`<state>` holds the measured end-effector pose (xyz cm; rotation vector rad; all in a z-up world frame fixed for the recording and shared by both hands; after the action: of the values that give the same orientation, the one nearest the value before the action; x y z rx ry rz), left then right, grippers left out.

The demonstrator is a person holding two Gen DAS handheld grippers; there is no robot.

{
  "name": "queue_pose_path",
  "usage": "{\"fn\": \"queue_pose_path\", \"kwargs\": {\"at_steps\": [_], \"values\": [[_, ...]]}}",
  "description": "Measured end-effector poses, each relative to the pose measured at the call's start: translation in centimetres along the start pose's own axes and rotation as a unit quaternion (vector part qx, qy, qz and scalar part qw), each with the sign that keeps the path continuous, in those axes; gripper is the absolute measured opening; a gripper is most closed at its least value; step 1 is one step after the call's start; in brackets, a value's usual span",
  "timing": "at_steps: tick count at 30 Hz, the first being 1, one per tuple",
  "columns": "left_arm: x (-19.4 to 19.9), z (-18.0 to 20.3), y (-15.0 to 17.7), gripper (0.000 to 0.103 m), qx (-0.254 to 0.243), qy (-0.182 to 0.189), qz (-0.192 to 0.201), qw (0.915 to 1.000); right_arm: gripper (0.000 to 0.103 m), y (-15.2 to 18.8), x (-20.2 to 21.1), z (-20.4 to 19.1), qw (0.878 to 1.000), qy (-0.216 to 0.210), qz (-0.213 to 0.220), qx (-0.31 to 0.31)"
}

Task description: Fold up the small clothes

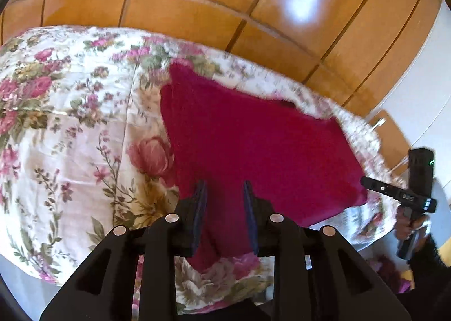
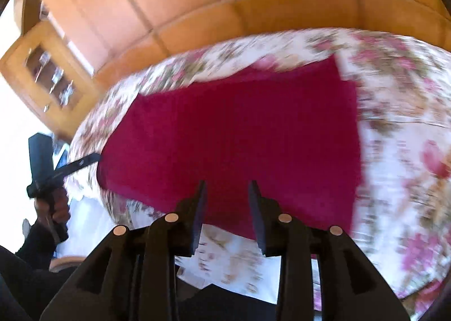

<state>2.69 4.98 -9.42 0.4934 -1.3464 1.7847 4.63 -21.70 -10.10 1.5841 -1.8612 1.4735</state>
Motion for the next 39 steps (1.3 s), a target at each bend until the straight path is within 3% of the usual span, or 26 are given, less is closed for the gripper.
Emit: {"fn": "queue_pose_path", "kwargs": {"at_steps": [2,3,4,7,10,12,15,17,19,22,29,39], "values": [[-1.5,-0.9,1.1,0.024,-0.011,-0.042,-0.021,0.9988,0.029,2.2,-2.6,0.4,0.998,0.031,-0.051,0.034],[-1.8,-1.2,1.6,0.024,-0.011,-0.047,-0.026,0.9985,0.028,3.5,-3.6,1.4,0.994,0.057,-0.076,0.045],[-2.0,-1.4,1.8,0.024,-0.009,-0.046,-0.027,0.9985,0.028,4.3,-3.9,2.0,0.995,0.053,-0.076,0.044],[-1.6,-1.7,1.8,0.024,0.002,-0.045,-0.023,0.9987,0.028,4.3,-3.1,2.2,0.998,0.024,-0.059,0.008],[-0.6,-1.3,0.5,0.025,0.013,-0.047,-0.002,0.9988,0.040,4.4,-2.5,1.8,0.998,0.004,-0.058,-0.006],[-0.2,-1.5,-0.3,0.040,0.005,-0.077,0.007,0.9970,0.047,3.8,-1.7,1.4,0.999,-0.002,-0.045,-0.009],[0.1,-2.3,-1.7,0.041,-0.008,-0.131,0.020,0.9911,0.052,1.6,0.1,1.2,1.000,-0.007,-0.006,-0.015],[0.2,-3.0,-2.6,0.041,-0.012,-0.164,0.027,0.9860,0.063,0.2,0.7,1.6,1.000,0.007,0.013,-0.017],[0.2,-3.4,-3.3,0.041,-0.013,-0.184,0.030,0.9824,0.065,-0.9,1.1,2.6,0.999,0.023,0.029,-0.031],[0.1,-3.9,-4.2,0.054,-0.005,-0.192,0.036,0.9807,0.066,-2.1,1.3,4.9,0.996,0.057,0.042,-0.061],[-0.1,-4.1,-5.5,0.055,-0.020,-0.211,0.044,0.9763,0.072,-4.2,2.2,8.0,0.987,0.098,0.071,-0.102],[-0.6,-4.7,-6.5,0.055,-0.033,-0.230,0.049,0.9713,0.077,-5.8,1.6,9.8,0.981,0.116,0.085,-0.135]]}}
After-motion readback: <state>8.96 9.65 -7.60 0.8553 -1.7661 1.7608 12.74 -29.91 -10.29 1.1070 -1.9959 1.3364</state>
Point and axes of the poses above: each gripper's, at about its wrist camera, not at the fingertips, and x roughly against the way its jaws point, z to its right, y to its underside, the point moved 10 cm from there along -x, roughly the way its jaws point, and after that the axes turned 3 degrees about -y, right-handed, at the moved point
